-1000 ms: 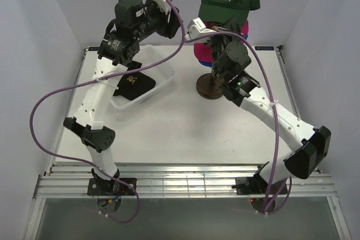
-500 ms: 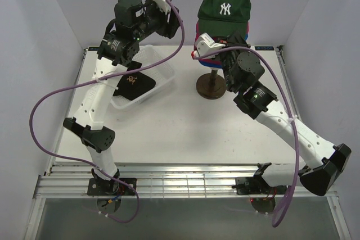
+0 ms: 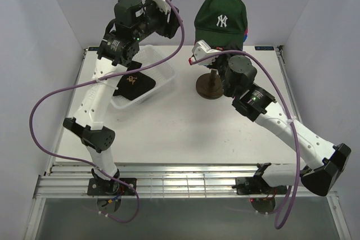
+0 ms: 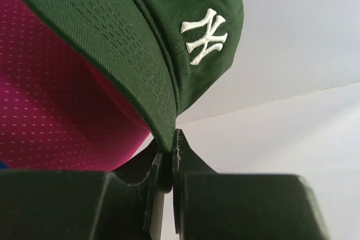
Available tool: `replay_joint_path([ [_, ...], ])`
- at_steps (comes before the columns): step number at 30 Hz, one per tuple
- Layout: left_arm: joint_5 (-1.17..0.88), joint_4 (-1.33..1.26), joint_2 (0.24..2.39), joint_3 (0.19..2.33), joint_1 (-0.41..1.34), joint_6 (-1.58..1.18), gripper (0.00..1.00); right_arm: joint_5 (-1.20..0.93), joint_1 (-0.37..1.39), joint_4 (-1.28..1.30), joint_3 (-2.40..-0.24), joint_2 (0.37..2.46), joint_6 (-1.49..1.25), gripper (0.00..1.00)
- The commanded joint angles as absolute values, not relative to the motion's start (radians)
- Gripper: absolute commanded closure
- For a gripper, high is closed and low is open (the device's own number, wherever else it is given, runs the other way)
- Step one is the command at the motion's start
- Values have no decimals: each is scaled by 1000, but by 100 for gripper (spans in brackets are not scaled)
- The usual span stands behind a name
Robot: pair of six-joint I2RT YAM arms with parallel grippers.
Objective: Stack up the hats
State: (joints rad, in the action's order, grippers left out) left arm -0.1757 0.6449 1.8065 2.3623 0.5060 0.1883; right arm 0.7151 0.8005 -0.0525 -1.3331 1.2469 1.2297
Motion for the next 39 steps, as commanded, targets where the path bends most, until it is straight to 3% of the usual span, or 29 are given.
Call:
replay_joint_path([
  [1, -175, 643, 1761, 2355, 503, 192, 29, 822, 828, -46, -1339, 1275, 1187, 92],
  [20, -184, 641, 1763, 2338, 503, 187, 28, 776, 838, 235, -1281, 1287, 974, 92],
  [32, -187, 640, 1766, 2330, 502, 187, 28, 761, 836, 235, -1249, 1279, 985, 91],
  [34, -190, 640, 1767, 2330, 502, 186, 28, 772, 836, 236, -1268, 1278, 986, 85],
  [35, -190, 641, 1767, 2330, 502, 186, 28, 776, 838, 229, -1270, 1273, 994, 69],
  [39, -190, 640, 1770, 2330, 500, 186, 28, 787, 845, 225, -1288, 1255, 983, 47],
])
